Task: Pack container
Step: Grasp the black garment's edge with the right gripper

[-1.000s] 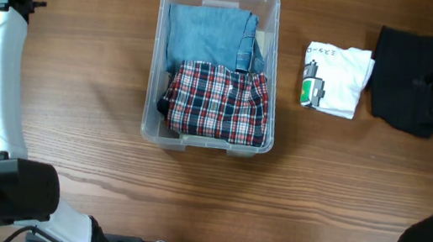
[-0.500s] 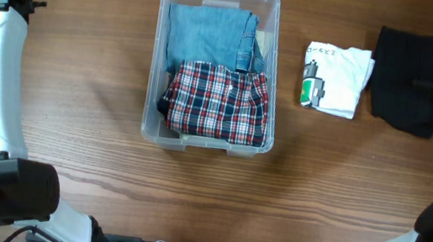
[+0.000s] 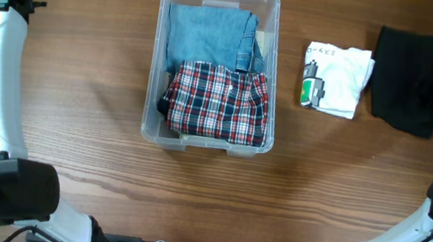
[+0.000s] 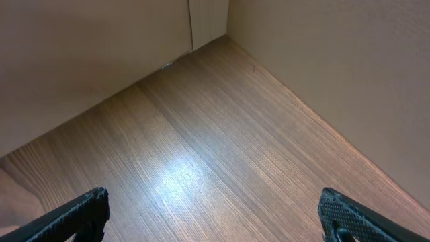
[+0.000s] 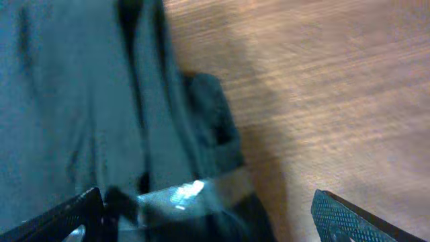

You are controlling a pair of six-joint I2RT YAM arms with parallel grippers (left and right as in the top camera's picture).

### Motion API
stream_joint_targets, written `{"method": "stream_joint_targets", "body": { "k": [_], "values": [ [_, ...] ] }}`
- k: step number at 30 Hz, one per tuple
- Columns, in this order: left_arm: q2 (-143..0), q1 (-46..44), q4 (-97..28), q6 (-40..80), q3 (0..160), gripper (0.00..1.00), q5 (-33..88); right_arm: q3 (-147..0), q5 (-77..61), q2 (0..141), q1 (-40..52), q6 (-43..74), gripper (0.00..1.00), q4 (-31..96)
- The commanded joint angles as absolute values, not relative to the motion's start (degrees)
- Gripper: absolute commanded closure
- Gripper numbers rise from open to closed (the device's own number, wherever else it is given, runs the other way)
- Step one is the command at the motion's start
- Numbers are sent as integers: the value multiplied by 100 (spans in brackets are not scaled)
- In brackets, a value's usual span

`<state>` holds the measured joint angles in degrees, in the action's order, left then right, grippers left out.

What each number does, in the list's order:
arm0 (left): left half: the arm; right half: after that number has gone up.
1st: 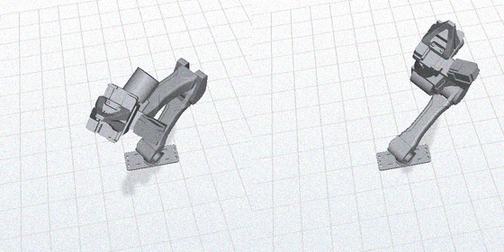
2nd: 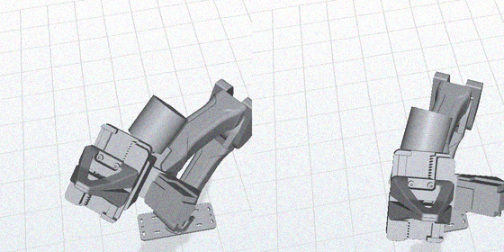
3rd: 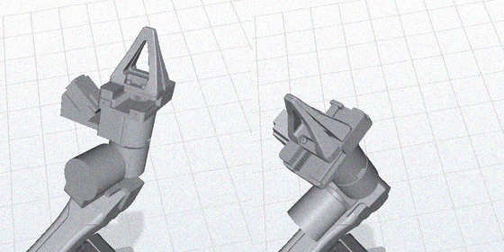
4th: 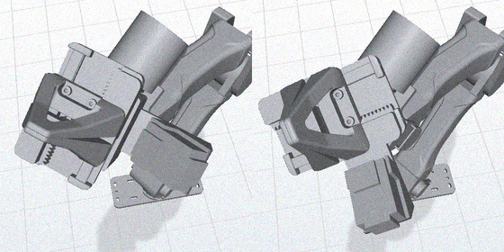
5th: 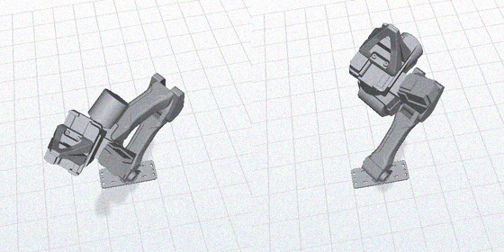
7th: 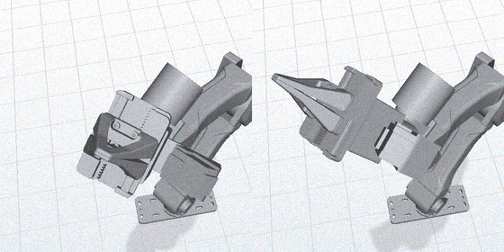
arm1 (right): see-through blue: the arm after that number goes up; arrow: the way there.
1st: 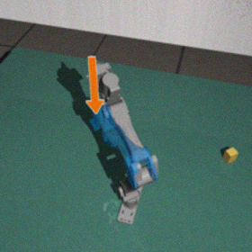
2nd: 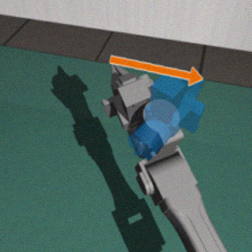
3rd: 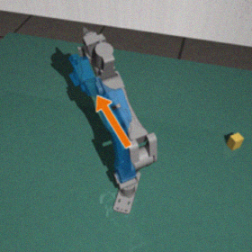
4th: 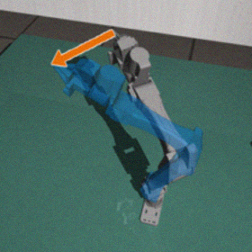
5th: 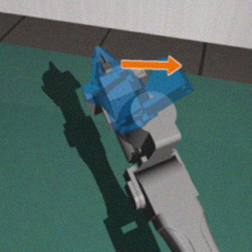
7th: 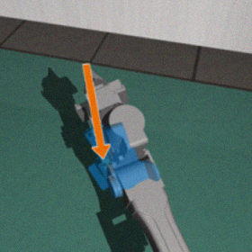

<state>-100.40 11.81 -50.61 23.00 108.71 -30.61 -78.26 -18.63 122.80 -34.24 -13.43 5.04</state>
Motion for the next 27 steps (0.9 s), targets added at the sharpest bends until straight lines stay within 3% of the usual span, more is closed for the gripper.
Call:
{"method": "stream_joint_targets", "body": {
  "k": [1, 2, 5, 6, 11, 13, 20, 27],
  "values": [
    [-10066, 1212, -5046, 2231, 10866, 0, -3157, -7874, -2058, 12571, -3203, -1984, 6, 528],
    [-10066, 1212, -5046, 2231, 10866, 0, -3157, -7874, -2060, 12571, -3190, -1981, 9, 534],
    [-10066, 1212, -5046, 2231, 10866, 0, -3157, -7874, -2064, 12571, -3177, -1931, 34, 600],
    [-10066, 1212, -5046, 2231, 10866, 0, -3157, -7874, -2064, 12571, -3177, -1929, 38, 659],
    [-10066, 1212, -5046, 2231, 10866, 0, -3157, -7874, -1973, 12573, -3183, -1594, 36, 873],
    [-10066, 1212, -5046, 2231, 10866, 0, -3157, -7874, -1914, 12573, -3183, -1398, 39, 939],
    [-10066, 1212, -5046, 2231, 10866, 0, -3157, -7876, -1900, 12523, -3188, -1046, 94, 1120],
    [-10066, 1212, -5046, 2231, 10866, 0, -3157, -7876, -1841, 11891, -3221, -493, 96, 1205]
  ]
}}
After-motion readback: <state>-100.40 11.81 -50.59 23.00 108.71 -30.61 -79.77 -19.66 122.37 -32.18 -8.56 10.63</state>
